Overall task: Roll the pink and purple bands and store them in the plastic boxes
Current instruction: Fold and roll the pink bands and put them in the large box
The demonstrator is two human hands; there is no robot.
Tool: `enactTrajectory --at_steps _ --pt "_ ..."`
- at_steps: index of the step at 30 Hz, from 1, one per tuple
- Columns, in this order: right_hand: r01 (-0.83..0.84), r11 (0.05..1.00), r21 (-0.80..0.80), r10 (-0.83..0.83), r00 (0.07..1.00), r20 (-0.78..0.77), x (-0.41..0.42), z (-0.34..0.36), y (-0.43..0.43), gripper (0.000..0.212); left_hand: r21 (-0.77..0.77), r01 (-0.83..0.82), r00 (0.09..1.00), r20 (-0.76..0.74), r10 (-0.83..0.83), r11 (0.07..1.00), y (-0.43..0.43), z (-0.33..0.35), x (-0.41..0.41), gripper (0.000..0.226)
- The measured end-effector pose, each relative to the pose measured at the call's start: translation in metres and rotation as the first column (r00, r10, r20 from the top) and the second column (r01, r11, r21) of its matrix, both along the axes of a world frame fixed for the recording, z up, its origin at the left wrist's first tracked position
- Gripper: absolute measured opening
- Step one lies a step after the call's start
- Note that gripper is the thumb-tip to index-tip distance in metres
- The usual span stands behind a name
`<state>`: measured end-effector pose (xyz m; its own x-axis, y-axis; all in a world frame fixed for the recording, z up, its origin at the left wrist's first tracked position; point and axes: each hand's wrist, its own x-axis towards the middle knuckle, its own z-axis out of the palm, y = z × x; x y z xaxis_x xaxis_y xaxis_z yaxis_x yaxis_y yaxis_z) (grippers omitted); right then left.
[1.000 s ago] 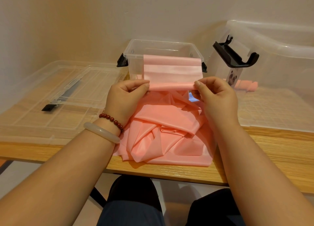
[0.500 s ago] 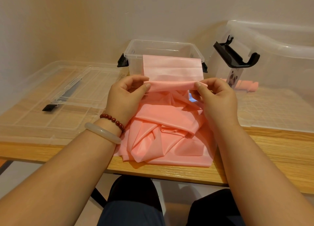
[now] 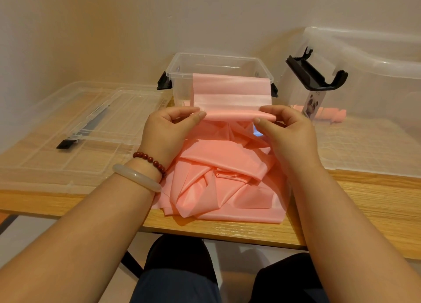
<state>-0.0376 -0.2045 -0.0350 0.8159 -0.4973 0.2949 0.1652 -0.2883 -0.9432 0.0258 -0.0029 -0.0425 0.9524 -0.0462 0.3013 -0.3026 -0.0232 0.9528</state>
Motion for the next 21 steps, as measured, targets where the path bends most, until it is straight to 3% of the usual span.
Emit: enactTrajectory --at_steps 5,12,17,21 --pt "0.025 1.000 -0.002 -0.025 0.999 0.020 0.0006 0.0012 0.0021 0.004 0.066 -0.041 0.998 0.045 0.038 0.997 0.0010 -0.0005 0.0021 0.011" --pt "0.040 0.999 -0.026 -0.040 0.999 0.018 0.0001 0.0019 0.0041 0.007 0.019 -0.008 0.999 0.039 0.007 1.000 -0.0014 0.0007 -0.0005 0.013" --pt "-0.004 0.999 0.045 0.002 0.999 0.052 -0.0018 0.0030 0.0051 0.019 0.038 -0.005 0.997 0.073 0.002 0.999 -0.0005 -0.0003 0.0017 0.019" --pt "0.005 1.000 0.024 -0.006 0.998 0.057 -0.0017 0.0035 0.0058 0.013 0.036 0.002 0.998 0.070 -0.004 0.999 -0.0002 -0.0007 0.0025 0.019"
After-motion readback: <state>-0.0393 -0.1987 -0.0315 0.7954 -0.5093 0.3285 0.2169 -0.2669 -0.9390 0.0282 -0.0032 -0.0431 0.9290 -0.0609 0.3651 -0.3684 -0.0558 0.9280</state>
